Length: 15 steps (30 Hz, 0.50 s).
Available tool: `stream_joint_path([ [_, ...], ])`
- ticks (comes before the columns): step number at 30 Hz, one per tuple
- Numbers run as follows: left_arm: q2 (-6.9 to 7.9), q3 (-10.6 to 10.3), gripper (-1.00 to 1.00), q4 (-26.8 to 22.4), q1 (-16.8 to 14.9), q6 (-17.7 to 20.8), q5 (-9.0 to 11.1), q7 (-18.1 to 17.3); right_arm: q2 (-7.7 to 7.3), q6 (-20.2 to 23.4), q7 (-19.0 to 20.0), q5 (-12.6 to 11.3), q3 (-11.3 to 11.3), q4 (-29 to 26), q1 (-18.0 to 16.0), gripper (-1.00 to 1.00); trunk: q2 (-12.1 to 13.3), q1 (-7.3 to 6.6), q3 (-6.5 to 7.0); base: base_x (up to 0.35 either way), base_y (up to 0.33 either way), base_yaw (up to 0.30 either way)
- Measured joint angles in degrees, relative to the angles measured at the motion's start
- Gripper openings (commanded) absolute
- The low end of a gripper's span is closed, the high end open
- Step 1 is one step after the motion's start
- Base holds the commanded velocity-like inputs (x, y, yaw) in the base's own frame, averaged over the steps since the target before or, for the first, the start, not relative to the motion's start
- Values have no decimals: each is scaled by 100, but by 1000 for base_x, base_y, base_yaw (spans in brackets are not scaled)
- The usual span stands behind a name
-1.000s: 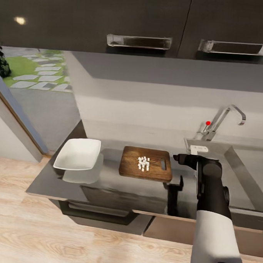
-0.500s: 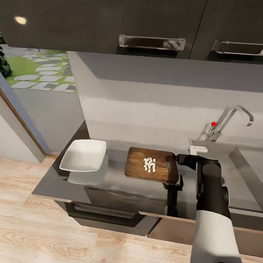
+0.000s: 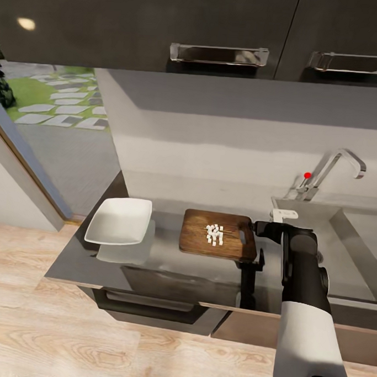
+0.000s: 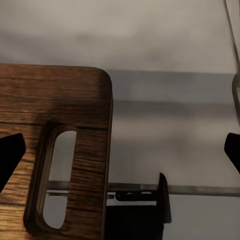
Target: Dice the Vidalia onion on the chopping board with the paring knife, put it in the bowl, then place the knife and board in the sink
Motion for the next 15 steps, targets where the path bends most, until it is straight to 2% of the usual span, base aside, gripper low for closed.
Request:
stream_joint_path([
  [15,0,0,100,25,-3,0,0,0,-8,0,-9,0,-4,1,0,100,0,0,-115,0,0,0],
])
